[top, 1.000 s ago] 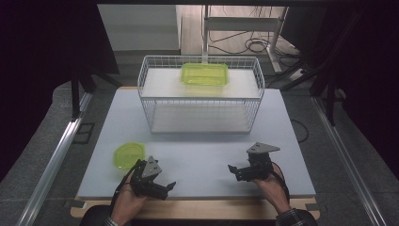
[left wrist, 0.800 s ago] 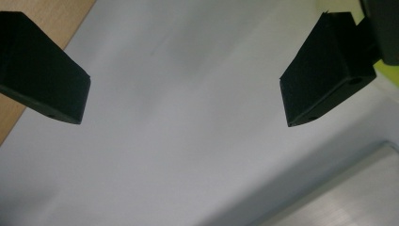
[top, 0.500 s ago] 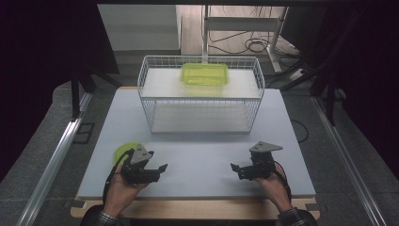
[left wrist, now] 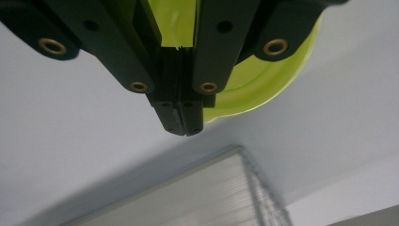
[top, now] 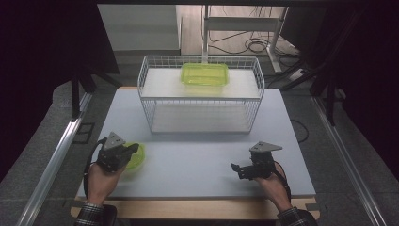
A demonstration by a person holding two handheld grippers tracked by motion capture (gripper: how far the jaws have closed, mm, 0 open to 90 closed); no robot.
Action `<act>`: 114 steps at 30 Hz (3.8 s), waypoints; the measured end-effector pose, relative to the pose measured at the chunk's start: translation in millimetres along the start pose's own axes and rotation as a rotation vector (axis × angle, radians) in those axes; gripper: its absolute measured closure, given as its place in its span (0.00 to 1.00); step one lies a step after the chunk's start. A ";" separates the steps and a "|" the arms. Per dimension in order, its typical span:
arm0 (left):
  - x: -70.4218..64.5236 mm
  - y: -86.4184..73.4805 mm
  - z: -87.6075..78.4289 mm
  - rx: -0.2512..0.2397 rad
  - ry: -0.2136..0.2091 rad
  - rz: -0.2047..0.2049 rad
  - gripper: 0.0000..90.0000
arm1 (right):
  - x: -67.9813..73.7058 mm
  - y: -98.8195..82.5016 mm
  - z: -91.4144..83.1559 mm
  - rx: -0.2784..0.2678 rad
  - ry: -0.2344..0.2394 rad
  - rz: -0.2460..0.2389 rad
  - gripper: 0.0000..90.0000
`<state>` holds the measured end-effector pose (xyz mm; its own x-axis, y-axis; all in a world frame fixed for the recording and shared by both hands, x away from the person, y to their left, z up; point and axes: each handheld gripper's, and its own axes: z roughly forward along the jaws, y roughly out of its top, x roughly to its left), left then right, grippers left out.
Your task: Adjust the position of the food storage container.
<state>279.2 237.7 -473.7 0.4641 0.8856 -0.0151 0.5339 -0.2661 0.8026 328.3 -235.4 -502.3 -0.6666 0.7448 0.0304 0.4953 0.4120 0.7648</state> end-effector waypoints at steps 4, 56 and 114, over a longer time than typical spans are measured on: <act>15.9 -8.4 -9.4 -0.009 0.060 -0.029 1.00 | -1.1 -0.7 0.1 0.001 -0.002 -0.003 0.00; 28.6 -33.7 13.9 0.082 0.155 -0.099 1.00 | -0.8 -4.8 7.4 0.044 -0.012 -0.029 0.01; -84.7 -14.2 65.5 0.224 -0.274 0.153 1.00 | 5.4 -4.7 11.2 0.055 0.015 -0.036 0.01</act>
<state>278.6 141.5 -522.9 0.7058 0.7028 -0.0888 0.5711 -0.4904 0.6582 328.6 -227.5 -512.9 -0.6923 0.7214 0.0136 0.5006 0.4667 0.7291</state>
